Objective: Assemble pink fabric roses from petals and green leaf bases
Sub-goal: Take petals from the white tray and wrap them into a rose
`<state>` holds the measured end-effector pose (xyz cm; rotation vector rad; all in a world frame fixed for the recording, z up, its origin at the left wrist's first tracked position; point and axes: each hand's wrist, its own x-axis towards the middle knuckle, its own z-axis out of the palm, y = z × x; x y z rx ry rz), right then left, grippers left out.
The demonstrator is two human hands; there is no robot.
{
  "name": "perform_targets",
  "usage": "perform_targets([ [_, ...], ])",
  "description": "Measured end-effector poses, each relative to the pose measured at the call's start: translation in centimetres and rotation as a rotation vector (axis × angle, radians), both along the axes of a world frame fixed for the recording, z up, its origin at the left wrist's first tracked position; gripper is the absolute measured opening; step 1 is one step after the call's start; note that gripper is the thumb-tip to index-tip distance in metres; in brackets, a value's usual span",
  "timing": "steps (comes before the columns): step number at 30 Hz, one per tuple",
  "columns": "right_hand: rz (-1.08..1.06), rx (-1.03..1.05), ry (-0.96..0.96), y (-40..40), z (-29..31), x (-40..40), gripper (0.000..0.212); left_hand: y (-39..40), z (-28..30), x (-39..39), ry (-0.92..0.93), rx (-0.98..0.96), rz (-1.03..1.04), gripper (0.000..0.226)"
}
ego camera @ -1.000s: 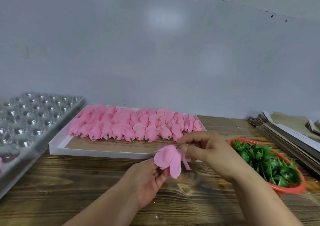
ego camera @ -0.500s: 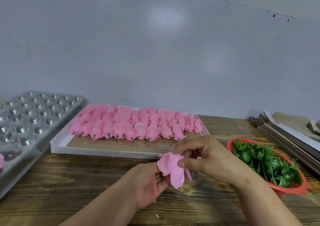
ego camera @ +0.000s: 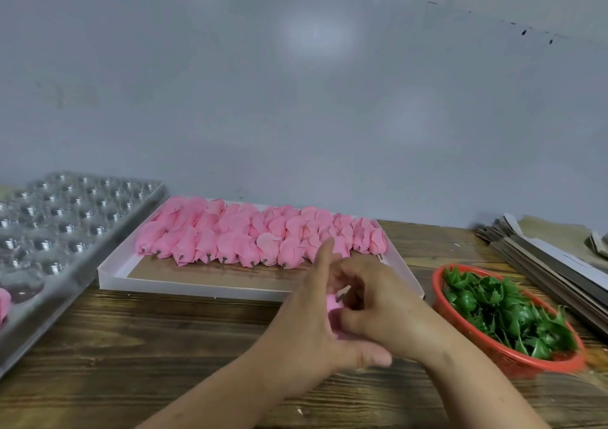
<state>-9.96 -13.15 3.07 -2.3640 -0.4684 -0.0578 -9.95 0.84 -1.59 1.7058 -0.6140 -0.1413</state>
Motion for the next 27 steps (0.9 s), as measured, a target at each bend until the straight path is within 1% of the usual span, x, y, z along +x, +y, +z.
perform_targets([
  [2, 0.023, 0.078, 0.039, 0.4, -0.3, 0.1, 0.036, -0.1, -0.7, 0.3, -0.09, 0.118, 0.081, 0.132],
  [4, 0.054, 0.143, 0.066, 0.7, -0.6, 0.0, 0.035, 0.0, -1.0, 0.6, -0.143, 0.173, 0.153, 0.134],
  [5, 0.065, 0.152, 0.068, 0.9, -0.8, 0.0, 0.035, 0.1, -1.1, 0.7, -0.146, 0.193, 0.176, 0.133],
  [7, 0.057, 0.17, 0.065, 1.0, -0.9, 0.0, 0.033, 0.1, -1.3, 0.9, -0.082, 0.21, 0.204, 0.128],
  [8, 0.038, 0.181, 0.062, 0.9, -0.9, 0.1, 0.03, 0.2, -1.2, 1.0, -0.043, 0.201, 0.213, 0.118],
  [9, 0.015, 0.196, 0.058, 0.9, -0.8, 0.2, 0.028, 0.3, -1.3, 1.1, -0.025, 0.182, 0.224, 0.097],
  [11, -0.026, 0.237, 0.054, 0.8, -0.7, 0.1, 0.026, 0.5, -1.1, 1.3, -0.028, 0.197, 0.25, 0.039],
  [12, -0.038, 0.252, 0.052, 0.8, -0.5, 0.1, 0.025, 0.5, -1.1, 1.3, -0.012, 0.204, 0.253, 0.019],
  [13, -0.038, 0.257, 0.051, 0.7, -0.4, 0.0, 0.025, 0.5, -1.1, 1.3, 0.016, 0.183, 0.242, 0.009],
  [14, -0.025, 0.249, 0.054, 0.6, -0.3, 0.0, 0.024, 0.5, -1.1, 1.2, 0.052, 0.156, 0.218, 0.007],
  [17, 0.035, 0.21, 0.06, -0.3, 0.3, -0.2, 0.025, 0.5, -0.9, 1.0, 0.134, 0.108, 0.133, 0.023],
  [18, 0.032, 0.223, 0.058, -0.8, 0.6, -0.2, 0.026, 0.5, -0.9, 1.0, 0.147, 0.098, 0.128, 0.023],
  [20, 0.015, 0.254, 0.062, -1.8, 0.8, 0.0, 0.026, 0.7, -1.0, 1.2, 0.161, 0.089, 0.127, 0.01],
  [22, 0.018, 0.251, 0.096, -2.2, 0.8, 0.1, 0.024, 0.9, -1.1, 1.3, 0.172, 0.112, 0.113, 0.021],
  [23, 0.029, 0.262, 0.137, -2.1, 0.8, 0.1, 0.022, 0.9, -1.1, 1.3, 0.18, 0.119, 0.106, 0.02],
  [25, 0.057, 0.292, 0.22, -1.7, 0.5, 0.0, 0.021, 0.8, -0.8, 1.0, 0.192, 0.097, 0.098, 0.01],
  [27, 0.073, 0.296, 0.229, -1.4, 0.2, 0.2, 0.02, 0.7, -0.7, 0.9, 0.204, 0.073, 0.094, 0.009],
])
